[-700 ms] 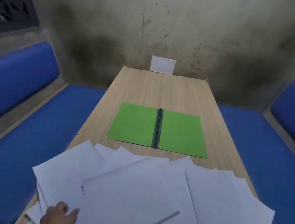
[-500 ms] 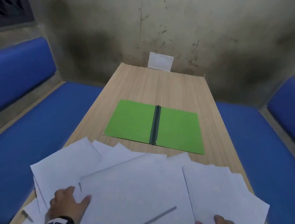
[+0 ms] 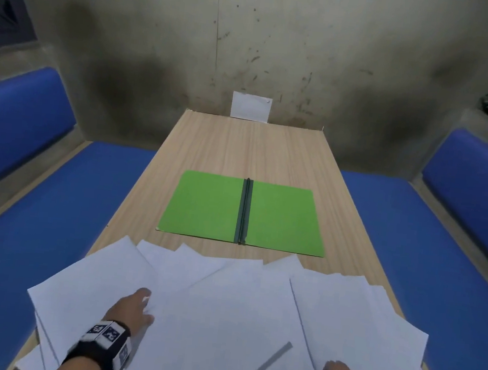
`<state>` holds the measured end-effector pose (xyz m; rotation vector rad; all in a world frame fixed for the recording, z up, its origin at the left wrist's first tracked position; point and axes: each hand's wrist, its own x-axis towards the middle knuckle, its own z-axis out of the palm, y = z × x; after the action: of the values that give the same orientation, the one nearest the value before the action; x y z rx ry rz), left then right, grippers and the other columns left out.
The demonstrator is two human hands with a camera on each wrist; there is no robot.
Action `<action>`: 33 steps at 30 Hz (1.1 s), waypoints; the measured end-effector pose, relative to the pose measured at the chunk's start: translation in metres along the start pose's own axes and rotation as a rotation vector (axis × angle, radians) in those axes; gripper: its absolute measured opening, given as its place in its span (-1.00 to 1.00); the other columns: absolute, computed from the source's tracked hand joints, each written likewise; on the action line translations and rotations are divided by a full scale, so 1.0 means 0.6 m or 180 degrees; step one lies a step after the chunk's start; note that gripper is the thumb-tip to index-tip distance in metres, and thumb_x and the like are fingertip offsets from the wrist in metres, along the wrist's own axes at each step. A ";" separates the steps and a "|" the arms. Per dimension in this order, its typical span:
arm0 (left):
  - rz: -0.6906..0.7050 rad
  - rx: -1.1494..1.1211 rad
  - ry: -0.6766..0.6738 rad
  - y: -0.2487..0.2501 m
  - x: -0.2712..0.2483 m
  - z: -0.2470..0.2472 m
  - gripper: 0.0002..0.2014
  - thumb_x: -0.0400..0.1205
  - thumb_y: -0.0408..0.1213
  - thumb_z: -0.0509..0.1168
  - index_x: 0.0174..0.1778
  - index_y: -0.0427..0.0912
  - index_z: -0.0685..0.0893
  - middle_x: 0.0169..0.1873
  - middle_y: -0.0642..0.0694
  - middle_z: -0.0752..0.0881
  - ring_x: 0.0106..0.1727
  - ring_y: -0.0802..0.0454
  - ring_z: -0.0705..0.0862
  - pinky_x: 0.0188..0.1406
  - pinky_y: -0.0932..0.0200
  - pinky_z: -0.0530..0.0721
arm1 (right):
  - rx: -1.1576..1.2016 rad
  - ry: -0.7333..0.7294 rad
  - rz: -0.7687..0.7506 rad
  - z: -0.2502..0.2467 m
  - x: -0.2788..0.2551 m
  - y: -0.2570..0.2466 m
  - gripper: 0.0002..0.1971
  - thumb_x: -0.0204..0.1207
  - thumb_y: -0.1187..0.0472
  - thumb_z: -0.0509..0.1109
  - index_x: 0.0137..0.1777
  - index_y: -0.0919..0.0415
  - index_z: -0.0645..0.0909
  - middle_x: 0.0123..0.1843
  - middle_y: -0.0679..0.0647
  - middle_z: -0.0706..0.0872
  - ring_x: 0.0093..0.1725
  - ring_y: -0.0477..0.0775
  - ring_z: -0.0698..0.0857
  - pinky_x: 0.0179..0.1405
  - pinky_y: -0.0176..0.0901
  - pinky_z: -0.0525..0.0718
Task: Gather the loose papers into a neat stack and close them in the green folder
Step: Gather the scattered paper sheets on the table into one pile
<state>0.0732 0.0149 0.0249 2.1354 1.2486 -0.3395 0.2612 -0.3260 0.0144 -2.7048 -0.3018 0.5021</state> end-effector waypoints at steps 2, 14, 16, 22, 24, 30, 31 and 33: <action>0.0005 -0.0201 -0.0047 -0.018 0.002 -0.005 -0.54 0.53 -0.35 0.34 0.36 -0.24 0.46 0.33 -0.25 0.59 0.40 -0.10 0.55 0.23 0.18 0.45 | 0.0026 -0.0104 -0.0109 0.003 0.001 -0.015 -0.60 0.23 0.19 0.35 -0.66 0.01 0.18 -0.49 -0.11 0.30 -0.41 -0.02 0.44 -0.11 -0.20 0.55; -0.0425 -0.1264 0.0146 -0.119 -0.038 0.003 -0.69 0.50 -0.58 0.18 0.11 -0.26 0.61 0.03 -0.27 0.72 0.03 -0.16 0.62 0.08 0.07 0.48 | 0.1102 0.0144 0.0303 -0.002 0.004 -0.014 -0.48 0.10 -0.12 0.63 0.10 -0.11 0.65 0.31 0.16 0.61 0.18 -0.02 0.67 0.26 -0.27 0.57; -0.0452 -0.1404 -0.0014 -0.118 -0.044 -0.002 -0.75 0.51 -0.53 0.30 0.11 -0.32 0.61 0.04 -0.30 0.71 0.01 -0.14 0.60 0.09 0.06 0.47 | 0.0622 -0.0016 0.1202 -0.035 0.016 0.008 -0.16 0.24 -0.21 0.48 0.49 0.14 0.33 0.51 0.21 0.38 0.47 0.19 0.41 0.47 0.08 0.36; -0.0376 -0.1295 -0.0399 -0.079 -0.051 0.011 -0.68 0.50 -0.18 0.42 0.08 -0.29 0.66 0.15 -0.28 0.71 0.04 -0.10 0.56 0.05 0.13 0.43 | 0.1065 -0.0744 0.1363 -0.035 0.043 0.031 -0.21 0.08 -0.09 0.54 0.30 0.31 0.52 0.26 0.22 0.65 0.19 0.20 0.62 0.27 -0.03 0.56; -0.0307 -0.1257 -0.0492 -0.064 -0.056 0.024 -0.56 0.47 -0.19 0.44 0.22 -0.33 0.63 0.18 -0.28 0.71 0.03 -0.06 0.55 0.05 0.17 0.43 | 0.1138 -0.0829 0.1100 -0.025 0.043 0.020 -0.52 0.22 0.14 0.55 0.12 0.35 0.63 0.18 0.27 0.71 0.02 0.13 0.62 0.05 -0.14 0.54; -0.0075 -0.1177 -0.0666 -0.026 -0.079 0.046 -0.34 0.29 -0.11 0.45 0.32 -0.29 0.57 0.27 -0.27 0.67 0.07 -0.06 0.57 0.16 0.12 0.49 | 0.1165 -0.0860 0.0543 0.000 0.034 0.001 -0.58 0.39 0.33 0.41 0.27 0.38 0.60 0.29 0.34 0.66 0.21 0.21 0.65 0.01 -0.23 0.45; -0.0068 -0.1142 -0.0573 -0.022 -0.085 0.043 -0.42 0.39 -0.17 0.42 0.34 -0.29 0.55 0.29 -0.28 0.65 0.09 -0.07 0.56 0.17 0.12 0.48 | 0.1141 -0.0705 0.0501 -0.001 0.033 0.004 -0.58 0.43 0.31 0.36 0.31 0.35 0.58 0.32 0.33 0.64 0.28 0.23 0.62 0.03 -0.22 0.45; -0.0163 -0.1081 -0.0261 -0.031 -0.080 0.032 -0.55 0.55 -0.30 0.32 0.37 -0.32 0.53 0.31 -0.32 0.62 0.16 -0.12 0.57 0.14 0.15 0.42 | 0.1141 -0.0447 0.0499 -0.011 0.031 0.016 -0.59 0.47 0.36 0.32 0.33 0.39 0.55 0.30 0.36 0.64 0.29 0.27 0.60 0.14 -0.12 0.50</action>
<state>0.0341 -0.0241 0.0274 1.7872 1.2194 -0.2163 0.2821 -0.3318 0.0106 -2.3586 -0.0298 0.7186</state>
